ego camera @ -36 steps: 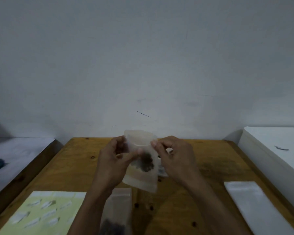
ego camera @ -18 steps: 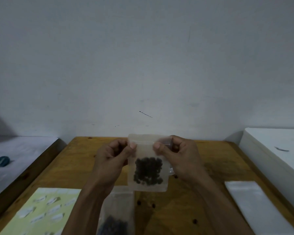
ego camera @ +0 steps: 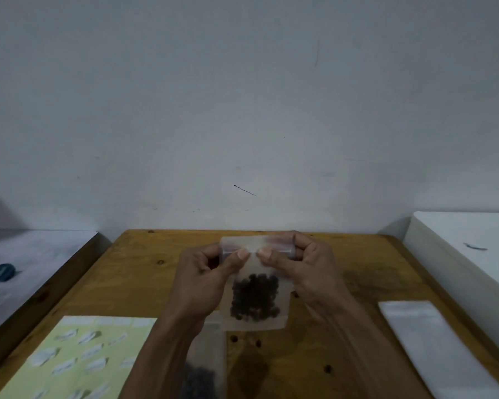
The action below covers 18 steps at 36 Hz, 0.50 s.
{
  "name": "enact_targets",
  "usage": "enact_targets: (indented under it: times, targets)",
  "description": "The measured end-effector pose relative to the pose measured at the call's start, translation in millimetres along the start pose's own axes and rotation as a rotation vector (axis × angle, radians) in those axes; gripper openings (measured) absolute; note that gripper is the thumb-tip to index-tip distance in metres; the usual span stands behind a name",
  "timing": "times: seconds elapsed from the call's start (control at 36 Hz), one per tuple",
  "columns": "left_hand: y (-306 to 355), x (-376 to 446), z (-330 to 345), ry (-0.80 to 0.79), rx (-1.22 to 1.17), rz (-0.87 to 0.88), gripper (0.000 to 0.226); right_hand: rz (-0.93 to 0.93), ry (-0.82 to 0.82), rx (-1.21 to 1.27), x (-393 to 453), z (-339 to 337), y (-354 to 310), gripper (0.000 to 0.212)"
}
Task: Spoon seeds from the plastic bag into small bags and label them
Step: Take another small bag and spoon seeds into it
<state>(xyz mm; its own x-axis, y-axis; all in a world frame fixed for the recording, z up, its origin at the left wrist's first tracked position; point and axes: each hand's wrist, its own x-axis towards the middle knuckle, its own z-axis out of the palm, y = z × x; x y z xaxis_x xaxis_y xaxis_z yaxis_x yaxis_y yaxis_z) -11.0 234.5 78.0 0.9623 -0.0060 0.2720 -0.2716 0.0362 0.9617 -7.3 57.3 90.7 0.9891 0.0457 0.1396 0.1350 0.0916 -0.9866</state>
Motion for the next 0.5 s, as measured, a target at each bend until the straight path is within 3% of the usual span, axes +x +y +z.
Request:
enact_targets:
  times: [0.11,0.22,0.39,0.5]
  targets:
    - [-1.0,-1.7,-8.6,-0.004,-0.031,-0.084,0.037,0.085,-0.031,0.168,-4.0,-7.8,-2.1,0.023]
    - [-2.8,-9.6,-5.5,0.006,-0.052,-0.133,0.028,0.086,0.023,0.196,-9.0,-8.1,9.5,0.025]
    - [-18.5,-18.5,-6.2,-0.026,0.087,-0.291,0.031,0.204,0.058,0.044,-17.0,-16.2,36.6,0.024]
    - [-42.0,-19.4,-11.9,-0.012,0.437,-0.28,0.022,0.238,0.089,-0.211,-25.7,-15.4,58.3,0.024]
